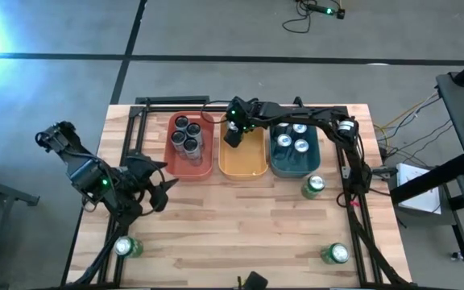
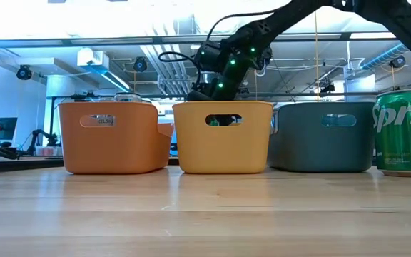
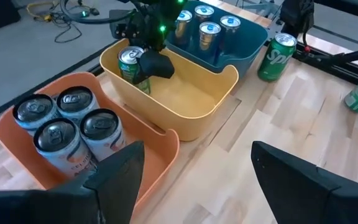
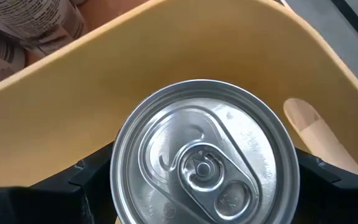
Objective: Sort soda cans
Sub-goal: Put the green soda can into the yellow bin
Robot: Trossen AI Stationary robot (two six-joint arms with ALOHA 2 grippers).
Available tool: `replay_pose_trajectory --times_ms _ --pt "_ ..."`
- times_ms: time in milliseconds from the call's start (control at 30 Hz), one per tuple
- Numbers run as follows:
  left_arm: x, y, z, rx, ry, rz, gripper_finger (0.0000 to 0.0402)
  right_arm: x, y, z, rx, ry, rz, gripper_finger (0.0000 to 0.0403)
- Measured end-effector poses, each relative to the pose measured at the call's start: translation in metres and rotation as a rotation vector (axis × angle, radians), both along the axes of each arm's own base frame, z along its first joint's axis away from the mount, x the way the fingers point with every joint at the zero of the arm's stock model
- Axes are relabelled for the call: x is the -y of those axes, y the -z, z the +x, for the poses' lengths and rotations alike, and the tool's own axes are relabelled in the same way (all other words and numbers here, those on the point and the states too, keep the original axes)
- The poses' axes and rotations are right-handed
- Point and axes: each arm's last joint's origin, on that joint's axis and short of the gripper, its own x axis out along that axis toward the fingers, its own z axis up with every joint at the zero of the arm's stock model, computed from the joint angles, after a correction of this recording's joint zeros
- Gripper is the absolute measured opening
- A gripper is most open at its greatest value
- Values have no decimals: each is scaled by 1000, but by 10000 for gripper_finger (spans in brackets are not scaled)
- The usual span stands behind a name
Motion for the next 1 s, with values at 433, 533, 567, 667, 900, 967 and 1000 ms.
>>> replay_pose_trajectory --times_ms 433,533,567,667,900,967,1000 --pt "1 0 0 -6 6 -36 280 0 -6 0 24 50 3 362" --pt "2 0 2 8 6 -47 280 -3 -26 -3 52 49 -7 364" --pt "3 -1 2 17 6 -55 280 -6 -34 -5 55 46 -9 364" --pt "6 -1 6 41 11 -74 280 -22 -60 -14 55 32 -12 365" --pt "28 0 21 92 100 -65 280 -91 -114 -59 -63 135 83 365" --pt "36 0 29 114 136 -52 280 -116 -124 -76 -130 207 110 365" --pt "41 1 34 119 155 -40 280 -131 -128 -85 -158 247 115 365"
